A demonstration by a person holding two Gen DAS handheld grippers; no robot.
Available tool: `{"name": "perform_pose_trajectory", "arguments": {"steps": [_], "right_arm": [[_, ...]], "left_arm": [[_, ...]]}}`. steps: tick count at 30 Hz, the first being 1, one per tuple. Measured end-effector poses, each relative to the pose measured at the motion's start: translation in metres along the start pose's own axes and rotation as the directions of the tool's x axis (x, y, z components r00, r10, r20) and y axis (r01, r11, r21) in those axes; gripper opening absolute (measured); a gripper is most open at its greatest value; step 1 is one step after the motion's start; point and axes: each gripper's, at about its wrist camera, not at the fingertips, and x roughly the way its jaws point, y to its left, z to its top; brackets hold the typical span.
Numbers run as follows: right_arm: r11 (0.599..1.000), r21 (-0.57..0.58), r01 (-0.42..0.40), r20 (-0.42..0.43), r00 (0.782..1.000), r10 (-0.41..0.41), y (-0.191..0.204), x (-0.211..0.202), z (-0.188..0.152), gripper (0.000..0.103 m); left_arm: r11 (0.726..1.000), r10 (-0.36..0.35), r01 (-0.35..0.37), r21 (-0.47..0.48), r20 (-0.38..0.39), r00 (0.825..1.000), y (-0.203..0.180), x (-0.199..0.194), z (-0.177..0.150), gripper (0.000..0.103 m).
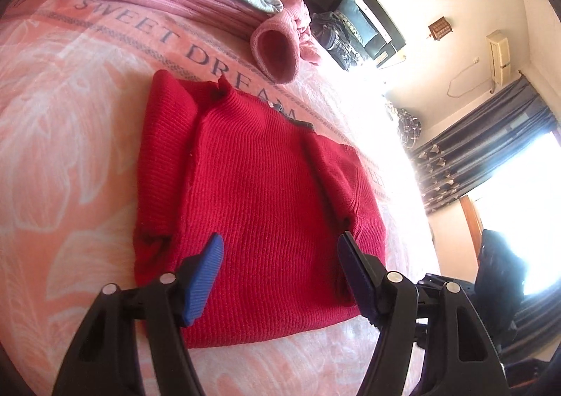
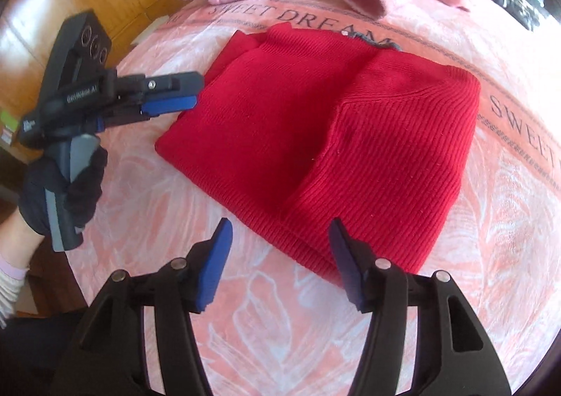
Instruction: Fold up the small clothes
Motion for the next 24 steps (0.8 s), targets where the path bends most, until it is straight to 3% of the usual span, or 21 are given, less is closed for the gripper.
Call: {"name": "perform_pose_trajectory", "arguments": {"steps": [2, 5, 7, 9, 10, 11, 13, 16, 21, 24], "right_arm": [[0.998, -0.046, 0.046, -0.013, 0.999, -0.046, 0.006, 0.012, -0.001, 0.065], [0.997, -0.041, 0.067, -0.039, 0.997, -0.068, 0.002, 0.029, -0.003, 0.063], [0.996, -0.023, 0.082, -0.053, 0.995, -0.083, -0.007, 0.036, -0.003, 0.049], [0.996, 0.008, 0.084, -0.055, 0.995, -0.083, -0.019, 0.039, -0.003, 0.028], [0.998, 0.038, 0.058, -0.048, 0.997, -0.056, -0.027, 0.037, -0.004, 0.023], [0.997, 0.073, 0.024, -0.037, 0.999, -0.021, -0.036, 0.034, -0.005, 0.011], [0.986, 0.155, -0.066, -0.010, 0.998, 0.068, -0.054, 0.025, -0.008, 0.010], [0.944, 0.252, -0.212, 0.056, 0.977, 0.205, -0.076, 0.008, -0.016, 0.009], [0.898, 0.299, -0.324, 0.140, 0.945, 0.294, -0.096, -0.021, -0.021, 0.009], [0.894, 0.285, -0.347, 0.173, 0.936, 0.308, -0.099, -0.036, -0.021, 0.008]], "left_arm": [[1.000, -0.005, 0.005, 0.000, -0.009, 1.000, -0.002, 0.003, 0.000, 0.068], [1.000, -0.006, 0.007, 0.006, -0.025, 1.000, -0.006, 0.009, -0.002, 0.068], [1.000, -0.013, 0.013, 0.005, -0.035, 0.999, -0.009, 0.012, -0.004, 0.068], [1.000, -0.020, 0.020, 0.003, -0.043, 0.999, -0.011, 0.016, -0.005, 0.068], [1.000, -0.024, 0.025, 0.004, -0.045, 0.999, -0.013, 0.017, -0.005, 0.068], [1.000, -0.029, 0.029, 0.005, -0.048, 0.998, -0.015, 0.019, -0.005, 0.068], [0.999, -0.046, 0.046, -0.005, -0.055, 0.997, -0.019, 0.024, -0.005, 0.068], [0.993, -0.107, 0.103, -0.062, -0.072, 0.992, -0.022, 0.037, -0.003, 0.070], [0.949, -0.260, 0.233, -0.214, -0.106, 0.960, -0.030, 0.081, 0.001, 0.070], [0.913, -0.325, 0.278, -0.300, -0.123, 0.938, -0.034, 0.116, 0.003, 0.070]]}}
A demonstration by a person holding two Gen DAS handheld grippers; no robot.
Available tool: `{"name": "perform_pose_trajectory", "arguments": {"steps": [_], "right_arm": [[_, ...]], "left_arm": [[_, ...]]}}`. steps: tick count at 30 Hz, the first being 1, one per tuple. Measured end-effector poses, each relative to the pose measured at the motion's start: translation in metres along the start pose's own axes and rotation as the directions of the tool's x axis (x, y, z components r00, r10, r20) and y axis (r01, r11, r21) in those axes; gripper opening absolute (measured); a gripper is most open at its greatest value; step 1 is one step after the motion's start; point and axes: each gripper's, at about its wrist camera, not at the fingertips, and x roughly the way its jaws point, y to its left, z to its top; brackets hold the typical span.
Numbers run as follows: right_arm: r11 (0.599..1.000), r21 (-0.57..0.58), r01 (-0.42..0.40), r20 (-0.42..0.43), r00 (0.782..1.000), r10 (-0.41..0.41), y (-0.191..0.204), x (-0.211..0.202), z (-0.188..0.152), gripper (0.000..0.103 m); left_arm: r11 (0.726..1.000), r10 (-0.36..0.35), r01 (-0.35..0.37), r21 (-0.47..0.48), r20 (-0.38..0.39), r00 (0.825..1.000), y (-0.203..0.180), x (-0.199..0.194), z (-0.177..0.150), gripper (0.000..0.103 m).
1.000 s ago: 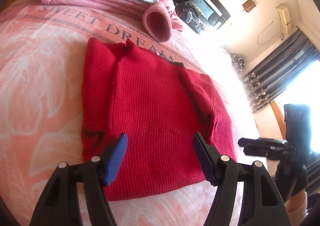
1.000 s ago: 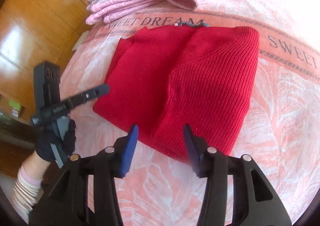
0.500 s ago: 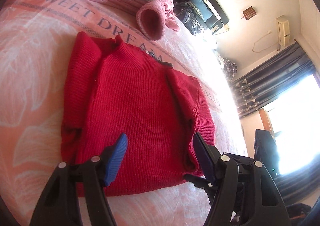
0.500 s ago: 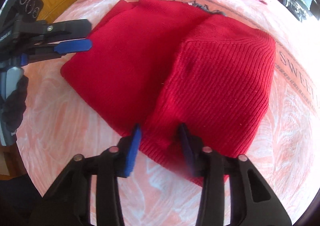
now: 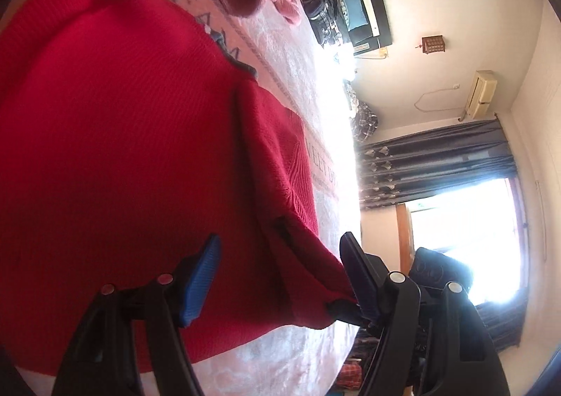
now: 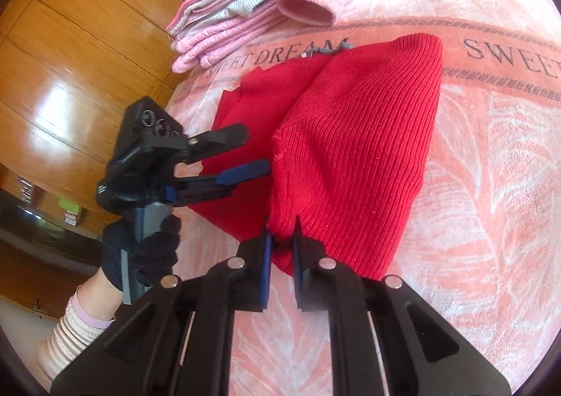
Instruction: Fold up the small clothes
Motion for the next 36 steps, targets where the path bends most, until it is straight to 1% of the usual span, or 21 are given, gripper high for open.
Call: {"name": "perform_pose_trajectory", "arguments": {"steps": [3, 5, 7, 11, 13, 16, 18, 19, 20, 23, 25, 28, 32, 36], "right_arm": [[1.000, -0.017, -0.019, 0.014, 1.000, 0.019, 0.004, -0.010, 0.001, 0.008], [0.999, -0.022, -0.033, 0.022, 0.999, 0.034, 0.003, -0.015, 0.001, 0.008], [0.998, -0.020, -0.058, 0.035, 0.998, 0.058, -0.002, -0.022, -0.001, 0.008], [0.996, -0.018, -0.091, 0.047, 0.995, 0.092, -0.011, -0.029, -0.009, 0.008], [0.995, -0.024, -0.092, 0.045, 0.995, 0.093, -0.013, -0.032, -0.013, 0.008], [0.995, -0.023, -0.096, 0.054, 0.994, 0.098, -0.016, -0.038, -0.015, 0.008], [0.995, -0.018, -0.098, 0.060, 0.993, 0.099, -0.017, -0.039, -0.014, 0.008], [0.995, -0.017, -0.100, 0.063, 0.993, 0.101, -0.017, -0.040, -0.014, 0.008], [0.995, -0.018, -0.100, 0.065, 0.993, 0.101, -0.016, -0.042, -0.016, 0.008], [0.995, -0.030, -0.100, 0.062, 0.993, 0.102, -0.012, -0.040, -0.017, 0.008], [0.994, -0.037, -0.101, 0.057, 0.993, 0.103, -0.007, -0.035, -0.017, 0.008], [0.993, -0.051, -0.111, 0.044, 0.993, 0.113, 0.003, -0.026, -0.016, 0.008], [0.989, -0.076, -0.130, 0.025, 0.991, 0.132, 0.022, -0.009, -0.014, 0.008], [0.982, -0.099, -0.164, 0.014, 0.986, 0.166, 0.050, 0.010, -0.009, 0.008]], "left_arm": [[0.994, -0.072, 0.072, -0.082, 0.003, 0.997, 0.006, 0.029, 0.011, 0.070], [0.991, -0.086, 0.086, -0.101, 0.012, 0.996, 0.006, 0.045, 0.019, 0.071], [0.990, -0.084, 0.084, -0.114, 0.004, 0.996, 0.005, 0.059, 0.026, 0.072], [0.984, -0.134, 0.138, -0.112, 0.042, 0.990, -0.005, 0.063, 0.038, 0.071], [0.982, -0.163, 0.166, -0.091, 0.043, 0.986, -0.011, 0.066, 0.042, 0.071], [0.991, -0.131, 0.131, -0.042, 0.002, 0.991, -0.018, 0.078, 0.042, 0.069], [0.994, -0.108, 0.108, -0.029, -0.011, 0.994, -0.018, 0.088, 0.044, 0.055], [0.995, -0.096, 0.095, -0.021, -0.014, 0.995, -0.017, 0.091, 0.046, 0.042], [0.997, -0.080, 0.080, -0.009, -0.010, 0.997, -0.017, 0.093, 0.049, 0.032], [0.998, -0.060, 0.059, 0.029, 0.019, 0.998, -0.020, 0.088, 0.056, 0.022], [0.997, -0.057, 0.055, 0.059, 0.026, 0.998, -0.024, 0.080, 0.057, 0.019], [0.991, -0.061, 0.055, 0.124, 0.042, 0.997, -0.035, 0.063, 0.057, 0.018], [0.979, -0.102, 0.088, 0.183, 0.064, 0.993, -0.044, 0.037, 0.056, 0.018], [0.967, -0.137, 0.110, 0.231, 0.105, 0.985, -0.051, -0.003, 0.061, 0.018]]}}
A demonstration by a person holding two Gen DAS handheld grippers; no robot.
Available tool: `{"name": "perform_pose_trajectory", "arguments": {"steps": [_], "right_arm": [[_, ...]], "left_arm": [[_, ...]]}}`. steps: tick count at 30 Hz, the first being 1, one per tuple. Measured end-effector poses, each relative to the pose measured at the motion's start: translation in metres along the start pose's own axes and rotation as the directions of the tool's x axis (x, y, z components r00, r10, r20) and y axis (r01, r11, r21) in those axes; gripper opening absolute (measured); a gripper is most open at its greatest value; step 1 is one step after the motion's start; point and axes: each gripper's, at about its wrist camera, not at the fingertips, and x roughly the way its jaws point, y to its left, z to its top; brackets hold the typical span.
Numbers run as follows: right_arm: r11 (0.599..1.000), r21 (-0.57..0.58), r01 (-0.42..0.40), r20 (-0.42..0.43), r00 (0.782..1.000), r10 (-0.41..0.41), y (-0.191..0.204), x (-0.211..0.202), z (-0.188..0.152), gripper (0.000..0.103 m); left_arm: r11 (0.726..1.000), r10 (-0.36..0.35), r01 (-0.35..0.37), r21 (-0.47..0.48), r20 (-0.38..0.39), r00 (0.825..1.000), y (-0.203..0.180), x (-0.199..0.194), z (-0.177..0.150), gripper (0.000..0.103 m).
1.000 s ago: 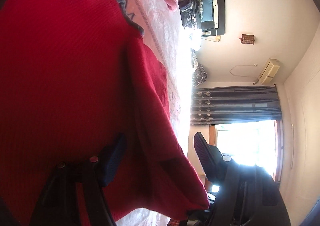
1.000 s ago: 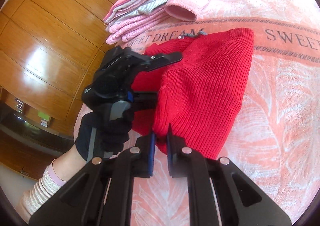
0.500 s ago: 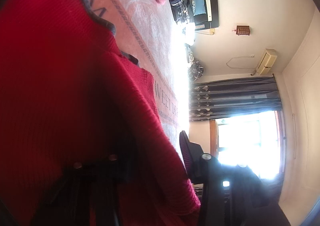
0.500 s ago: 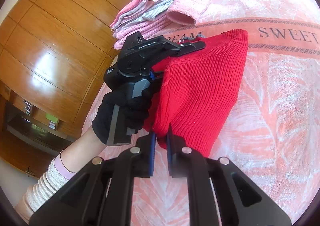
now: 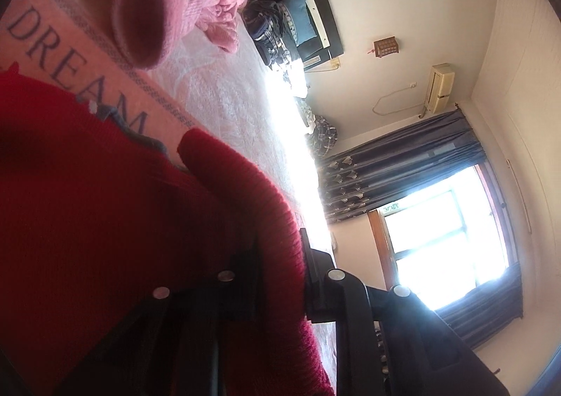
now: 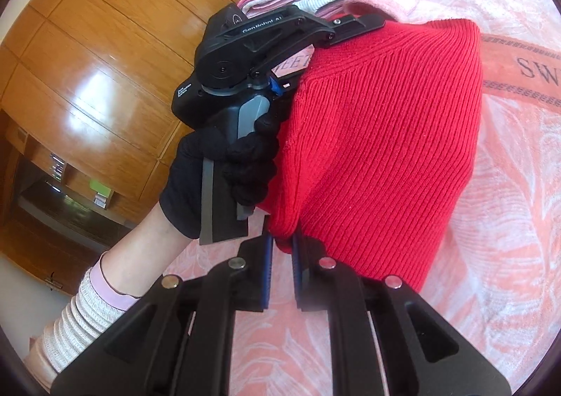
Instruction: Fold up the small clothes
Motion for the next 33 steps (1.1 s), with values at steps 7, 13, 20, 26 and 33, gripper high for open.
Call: {"name": "perform_pose_trajectory", "arguments": {"steps": [7, 13, 20, 26, 33], "right_arm": [[0.997, -0.061, -0.037, -0.034, 0.999, 0.035, 0.048, 0.062, 0.018, 0.008], [0.995, -0.095, -0.021, -0.086, 0.996, 0.013, 0.073, 0.121, 0.025, 0.008], [0.976, -0.173, 0.136, -0.152, 0.975, -0.162, 0.082, 0.177, 0.019, 0.008], [0.982, -0.138, 0.126, -0.196, 0.969, -0.152, 0.070, 0.175, 0.013, 0.026], [0.946, -0.056, 0.319, -0.097, 0.941, -0.323, 0.037, 0.088, 0.012, 0.054]], "left_arm": [[0.997, 0.050, -0.053, 0.048, 0.055, 0.997, 0.012, -0.073, 0.023, 0.018], [0.991, 0.131, -0.132, 0.013, 0.088, 0.988, 0.059, -0.122, 0.030, 0.018], [0.964, 0.266, -0.263, -0.048, 0.068, 0.962, 0.120, -0.138, 0.019, 0.018], [0.957, 0.288, -0.285, -0.057, 0.072, 0.955, 0.125, -0.138, 0.014, 0.021], [0.945, 0.325, -0.326, -0.009, 0.069, 0.943, 0.109, -0.122, 0.012, 0.031]]}}
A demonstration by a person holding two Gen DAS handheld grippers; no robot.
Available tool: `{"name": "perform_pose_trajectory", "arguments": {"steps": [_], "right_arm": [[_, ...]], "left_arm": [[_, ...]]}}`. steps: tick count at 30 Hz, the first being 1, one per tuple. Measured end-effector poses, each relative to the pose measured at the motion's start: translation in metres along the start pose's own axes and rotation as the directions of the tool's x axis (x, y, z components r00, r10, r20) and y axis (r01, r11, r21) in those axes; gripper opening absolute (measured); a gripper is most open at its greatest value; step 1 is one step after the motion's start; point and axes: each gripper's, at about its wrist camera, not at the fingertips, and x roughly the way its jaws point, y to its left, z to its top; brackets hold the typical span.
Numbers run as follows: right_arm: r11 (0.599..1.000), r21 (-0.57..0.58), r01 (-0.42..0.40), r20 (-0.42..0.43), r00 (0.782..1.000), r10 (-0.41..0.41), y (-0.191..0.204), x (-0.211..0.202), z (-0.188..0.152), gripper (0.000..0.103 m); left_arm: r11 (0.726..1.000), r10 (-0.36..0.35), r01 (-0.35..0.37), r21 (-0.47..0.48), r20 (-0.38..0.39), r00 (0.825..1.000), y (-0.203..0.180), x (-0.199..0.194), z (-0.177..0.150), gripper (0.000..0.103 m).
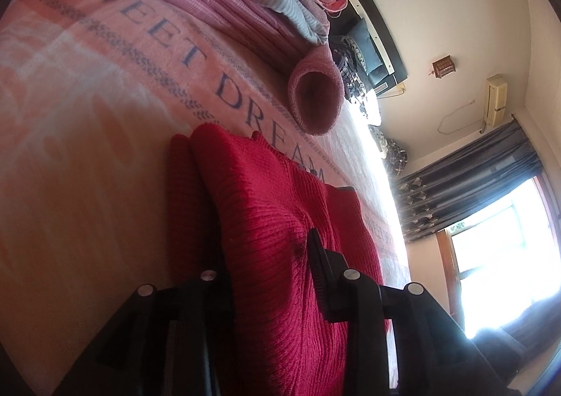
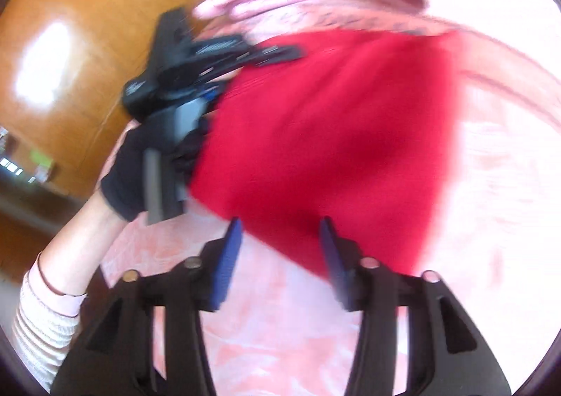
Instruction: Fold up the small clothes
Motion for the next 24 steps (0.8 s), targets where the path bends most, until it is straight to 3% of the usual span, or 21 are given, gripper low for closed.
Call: {"name": "perform_pose_trajectory", "arguments": {"steps": [2, 4, 6, 8, 11, 13, 16, 22, 24], "right_arm": [[0.997, 0.041, 0.071, 0.008, 0.997, -0.071, -0.028, -0.011, -0.007, 0.054], [0.993, 0.096, 0.063, -0.005, 0.998, -0.062, -0.056, -0.010, -0.011, 0.056], [0.982, 0.190, 0.008, -0.023, 1.000, -0.004, -0.080, 0.000, -0.019, 0.056], [0.960, 0.263, -0.096, -0.043, 0.993, 0.111, -0.093, 0.012, -0.019, 0.053], [0.924, 0.320, -0.209, -0.031, 0.973, 0.231, -0.107, 0.017, -0.019, 0.023], [0.916, 0.330, -0.229, -0.022, 0.968, 0.250, -0.105, 0.016, -0.016, 0.018], [0.936, 0.301, -0.182, -0.041, 0.978, 0.203, -0.103, 0.005, -0.029, 0.016], [0.963, 0.233, -0.136, -0.052, 0.987, 0.152, -0.090, 0.013, -0.029, 0.017], [0.967, 0.215, -0.137, -0.050, 0.987, 0.151, -0.087, 0.011, -0.028, 0.020]], "left_arm": [[1.000, 0.001, -0.001, 0.001, 0.001, 1.000, 0.001, 0.001, 0.000, 0.031], [1.000, 0.000, 0.000, 0.001, -0.001, 1.000, -0.002, 0.004, 0.001, 0.031], [1.000, -0.008, 0.008, 0.005, -0.005, 1.000, -0.002, 0.002, -0.001, 0.031], [1.000, -0.011, 0.011, 0.021, -0.014, 1.000, -0.006, 0.001, -0.002, 0.031], [0.999, -0.015, 0.016, 0.044, -0.022, 1.000, -0.011, 0.001, -0.001, 0.031], [0.997, 0.021, -0.020, 0.070, -0.024, 0.999, -0.013, 0.002, 0.000, 0.031], [0.993, 0.086, -0.082, 0.083, -0.043, 0.995, -0.007, 0.009, -0.002, 0.031], [0.996, 0.079, -0.076, 0.054, -0.055, 0.995, -0.008, -0.002, -0.003, 0.030], [0.996, 0.074, -0.072, 0.050, -0.056, 0.996, -0.014, -0.018, -0.008, 0.035]]}}
